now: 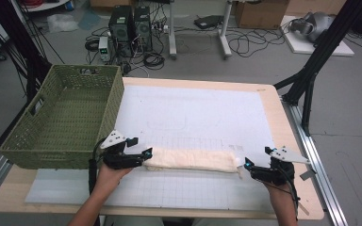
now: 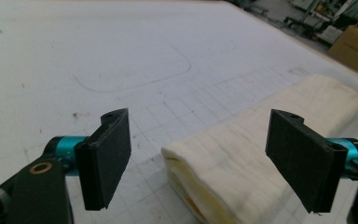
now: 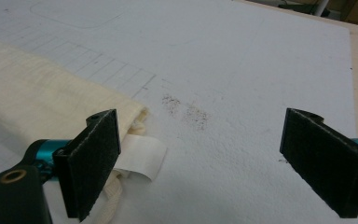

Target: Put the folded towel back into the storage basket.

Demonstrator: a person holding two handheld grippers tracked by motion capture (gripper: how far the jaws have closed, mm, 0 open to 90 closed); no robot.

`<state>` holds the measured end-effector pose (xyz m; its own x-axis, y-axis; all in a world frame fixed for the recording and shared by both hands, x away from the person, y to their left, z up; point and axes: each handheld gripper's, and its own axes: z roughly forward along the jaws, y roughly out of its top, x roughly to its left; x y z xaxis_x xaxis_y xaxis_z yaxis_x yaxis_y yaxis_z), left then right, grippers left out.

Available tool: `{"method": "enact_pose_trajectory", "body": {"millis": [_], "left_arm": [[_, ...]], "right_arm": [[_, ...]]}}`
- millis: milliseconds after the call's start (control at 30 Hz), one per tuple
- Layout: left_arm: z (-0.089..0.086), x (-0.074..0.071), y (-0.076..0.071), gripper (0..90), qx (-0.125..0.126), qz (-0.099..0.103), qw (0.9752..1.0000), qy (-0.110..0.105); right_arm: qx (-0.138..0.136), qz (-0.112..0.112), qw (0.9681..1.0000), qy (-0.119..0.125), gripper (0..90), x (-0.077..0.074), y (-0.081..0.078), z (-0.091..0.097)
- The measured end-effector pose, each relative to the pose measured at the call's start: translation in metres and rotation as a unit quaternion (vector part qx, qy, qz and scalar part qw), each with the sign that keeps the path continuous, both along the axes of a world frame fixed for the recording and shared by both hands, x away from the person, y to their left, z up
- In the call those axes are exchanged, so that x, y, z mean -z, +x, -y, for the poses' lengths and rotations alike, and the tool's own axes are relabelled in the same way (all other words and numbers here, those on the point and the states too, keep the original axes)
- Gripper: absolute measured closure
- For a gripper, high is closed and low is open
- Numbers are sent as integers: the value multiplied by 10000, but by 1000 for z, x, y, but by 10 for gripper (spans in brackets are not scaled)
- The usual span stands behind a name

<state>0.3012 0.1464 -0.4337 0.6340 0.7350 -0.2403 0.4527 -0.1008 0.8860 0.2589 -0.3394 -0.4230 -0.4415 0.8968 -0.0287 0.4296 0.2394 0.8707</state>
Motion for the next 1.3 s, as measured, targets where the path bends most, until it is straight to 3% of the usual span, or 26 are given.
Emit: {"method": "enact_pose_trajectory", "body": {"millis": [67, 167, 467, 700, 800, 933, 1100, 1167, 1300], "left_arm": [[1, 2, 1, 250, 24, -81, 9999, 71], [1, 5, 1, 367, 133, -178, 9997, 126], [8, 12, 0, 364, 19, -422, 9975, 568], [14, 18, 1, 365, 4, -613, 9941, 899], [16, 18, 0, 368, -7, -581, 9935, 979], [18, 17, -2, 372, 16, -540, 9918, 1156], [19, 16, -4, 390, 120, -479, 9896, 1352], [18, 16, -4, 399, 204, -459, 9892, 1377], [17, 17, -4, 411, 291, -472, 9900, 1296]], "right_arm": [[-33, -26, 10000, -18, 115, 1, 1, -2], [-107, -42, 9999, -34, 114, 2, 3, -6], [-347, -177, 9992, -134, 114, 5, 5, -21], [-464, -307, 9982, -227, 115, 9, 8, -29], [-459, -380, 9980, -227, 118, 11, 9, -32], [-548, -511, 9966, -328, 175, 14, 10, -36], [-697, -674, 9942, -473, 340, 17, 12, -45], [-738, -756, 9926, -592, 374, 19, 14, -48], [-829, -927, 9909, -506, 453, 22, 15, -50]]}}
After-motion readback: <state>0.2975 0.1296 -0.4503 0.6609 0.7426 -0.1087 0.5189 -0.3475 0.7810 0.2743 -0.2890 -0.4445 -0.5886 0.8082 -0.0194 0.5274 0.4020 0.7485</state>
